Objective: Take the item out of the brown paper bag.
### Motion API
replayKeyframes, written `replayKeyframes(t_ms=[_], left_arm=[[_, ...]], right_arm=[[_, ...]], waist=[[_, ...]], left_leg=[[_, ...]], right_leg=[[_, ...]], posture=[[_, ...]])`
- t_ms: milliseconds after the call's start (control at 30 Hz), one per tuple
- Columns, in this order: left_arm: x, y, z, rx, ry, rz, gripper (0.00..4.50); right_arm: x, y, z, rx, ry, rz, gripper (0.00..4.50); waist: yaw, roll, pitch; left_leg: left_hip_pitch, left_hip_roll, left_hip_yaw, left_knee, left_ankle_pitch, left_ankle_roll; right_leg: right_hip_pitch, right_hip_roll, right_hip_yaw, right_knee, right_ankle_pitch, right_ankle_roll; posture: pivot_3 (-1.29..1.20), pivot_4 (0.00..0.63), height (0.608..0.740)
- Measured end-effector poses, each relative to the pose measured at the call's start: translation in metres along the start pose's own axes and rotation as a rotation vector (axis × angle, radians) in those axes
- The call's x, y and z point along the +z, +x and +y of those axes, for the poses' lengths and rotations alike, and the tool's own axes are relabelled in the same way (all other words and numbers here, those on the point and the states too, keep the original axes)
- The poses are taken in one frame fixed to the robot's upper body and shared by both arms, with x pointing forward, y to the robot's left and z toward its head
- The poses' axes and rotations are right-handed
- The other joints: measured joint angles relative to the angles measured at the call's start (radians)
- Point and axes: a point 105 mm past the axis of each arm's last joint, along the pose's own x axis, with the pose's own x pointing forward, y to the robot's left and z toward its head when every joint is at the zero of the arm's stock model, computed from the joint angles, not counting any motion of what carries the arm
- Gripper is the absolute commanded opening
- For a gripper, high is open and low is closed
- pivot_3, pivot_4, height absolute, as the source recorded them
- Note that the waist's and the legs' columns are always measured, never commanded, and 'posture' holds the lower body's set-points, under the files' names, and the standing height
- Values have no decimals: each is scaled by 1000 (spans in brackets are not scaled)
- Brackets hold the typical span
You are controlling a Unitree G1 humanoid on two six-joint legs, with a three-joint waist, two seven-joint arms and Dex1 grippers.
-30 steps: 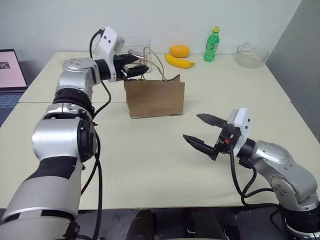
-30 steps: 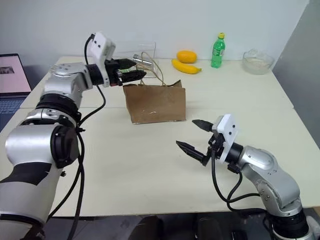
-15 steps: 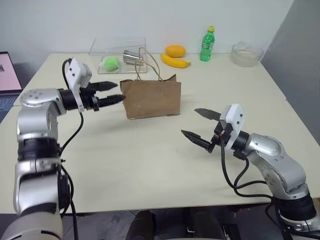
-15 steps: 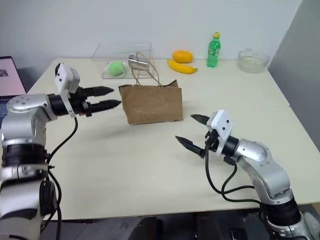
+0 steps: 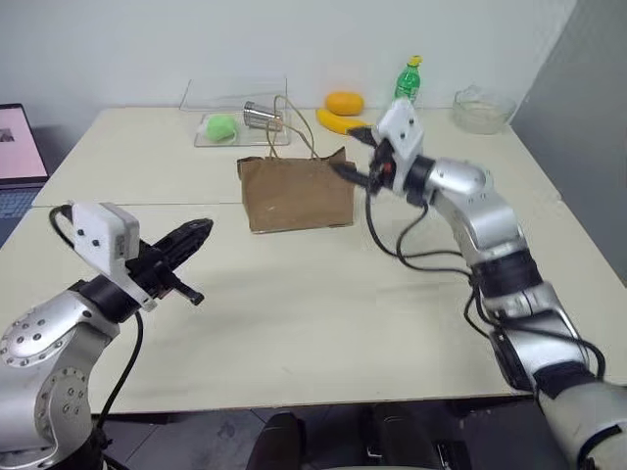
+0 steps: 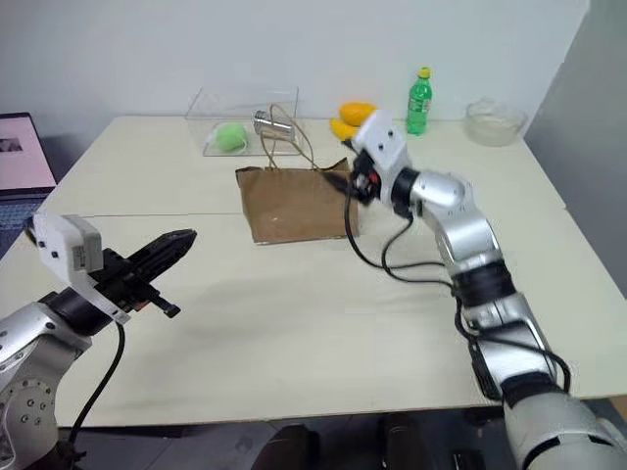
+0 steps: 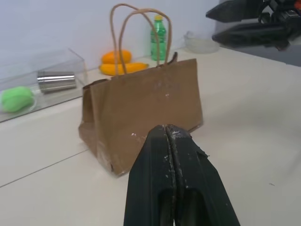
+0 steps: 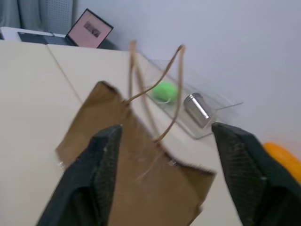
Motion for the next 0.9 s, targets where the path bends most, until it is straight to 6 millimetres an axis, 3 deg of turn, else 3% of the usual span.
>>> replayKeyframes(t_ms=[100, 200, 300, 400, 667, 900], left_arm=[[-2, -4, -16, -68, -3, 26, 0], [-4, -3, -26, -130, 7, 51, 0], [-1, -2, -25, -131, 31, 38, 0], [-1, 0, -22, -124, 38, 32, 0], [-4, 3, -15, -116, 51, 28, 0], [-11, 2, -15, -124, 60, 54, 0]], right_arm=[[8, 22, -11, -23, -102, 31, 974], [-10, 35, -5, -25, -156, 132, 23], [-35, 43, 9, -13, -213, 254, 23], [-45, 46, 14, -29, -309, 329, 23], [-29, 59, 13, -103, -478, 329, 23], [-41, 56, 18, -33, -576, 406, 23]], waist=[[-1, 0, 0], [1, -1, 0], [0, 0, 0], [0, 0, 0], [-1, 0, 0], [-2, 0, 0]], left_leg=[[1, 0, 2, -1, 0, 0], [1, 0, 3, -1, 0, 0], [1, 0, 4, -1, 0, 0], [1, 0, 4, -1, 0, 0], [1, 0, 3, -5, 0, 0], [1, 0, 3, -11, 0, 0]], right_leg=[[0, 0, 2, 0, 0, -1], [0, 0, 3, -1, 0, -1], [0, -1, 5, -1, -1, -1], [-1, -1, 5, -1, -1, -2], [-2, 0, 4, -2, -1, -2], [-3, 0, 4, -5, -1, -2]], posture=[[0, 150, 740], [0, 150, 740], [0, 150, 740], [0, 150, 740], [0, 150, 740], [0, 150, 740]])
